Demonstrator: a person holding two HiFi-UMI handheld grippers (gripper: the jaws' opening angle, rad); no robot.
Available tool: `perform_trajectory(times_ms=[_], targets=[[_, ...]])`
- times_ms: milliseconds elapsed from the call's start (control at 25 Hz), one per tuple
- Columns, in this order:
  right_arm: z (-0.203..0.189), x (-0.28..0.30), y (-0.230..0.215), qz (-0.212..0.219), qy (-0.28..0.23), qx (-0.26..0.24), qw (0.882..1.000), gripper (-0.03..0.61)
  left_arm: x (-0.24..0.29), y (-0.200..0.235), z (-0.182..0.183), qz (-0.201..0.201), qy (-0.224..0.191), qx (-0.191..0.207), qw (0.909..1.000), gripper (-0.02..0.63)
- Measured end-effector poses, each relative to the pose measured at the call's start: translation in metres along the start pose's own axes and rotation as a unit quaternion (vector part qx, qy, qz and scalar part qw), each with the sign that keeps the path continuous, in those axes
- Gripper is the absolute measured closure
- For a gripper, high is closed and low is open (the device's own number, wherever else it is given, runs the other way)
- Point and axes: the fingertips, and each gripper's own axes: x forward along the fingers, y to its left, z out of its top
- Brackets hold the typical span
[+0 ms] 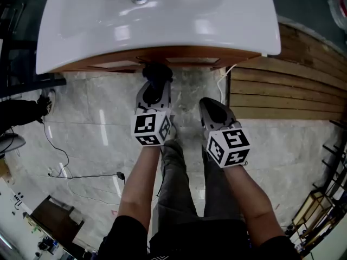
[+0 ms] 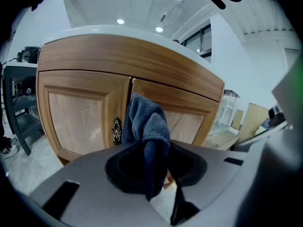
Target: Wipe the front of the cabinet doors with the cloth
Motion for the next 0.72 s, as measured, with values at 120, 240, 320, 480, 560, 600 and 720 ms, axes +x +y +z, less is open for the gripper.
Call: perform_trajectory(times_ms=[120, 240, 320, 480, 560, 600, 720], targets=[[0.001, 0.007, 0.005, 0.003, 0.002, -0.003, 1.0, 0.534, 0.004, 0.005, 0.001, 0.0, -0.003, -0.008, 1.0, 0.512], [0.005, 0.011, 0.006, 0.004, -0.001, -0.009, 1.0, 0.534, 0.01, 0.005, 0.001, -0.008, -0.003, -0.01, 0.9999, 0.512], [0.009, 0.013, 0.005, 0.004, -0.005, -0.008, 1.0, 0.534, 0.014, 0.005, 0.002, -0.01, -0.002, -0.01, 0.9999, 0.512], [0.014, 0.012, -0.003, -0.001, -0.012, -0.002, 1.0, 0.534, 0.022, 0.0, 0.0, -0.015, 0.004, -0.008, 0.9998, 0.512], [0.015, 0.008, -0.009, -0.003, -0.014, -0.001, 1.0, 0.534, 0.024, -0.007, -0.002, -0.021, 0.008, -0.007, 0.9997, 0.512], [0.015, 0.006, -0.013, -0.005, -0.014, 0.0, 1.0, 0.534, 0.025, -0.012, -0.002, -0.025, 0.01, -0.005, 0.9996, 0.512], [0.015, 0.002, -0.023, -0.01, -0.015, 0.005, 1.0, 0.534, 0.032, -0.027, -0.004, -0.037, 0.016, 0.0, 0.9992, 0.512]])
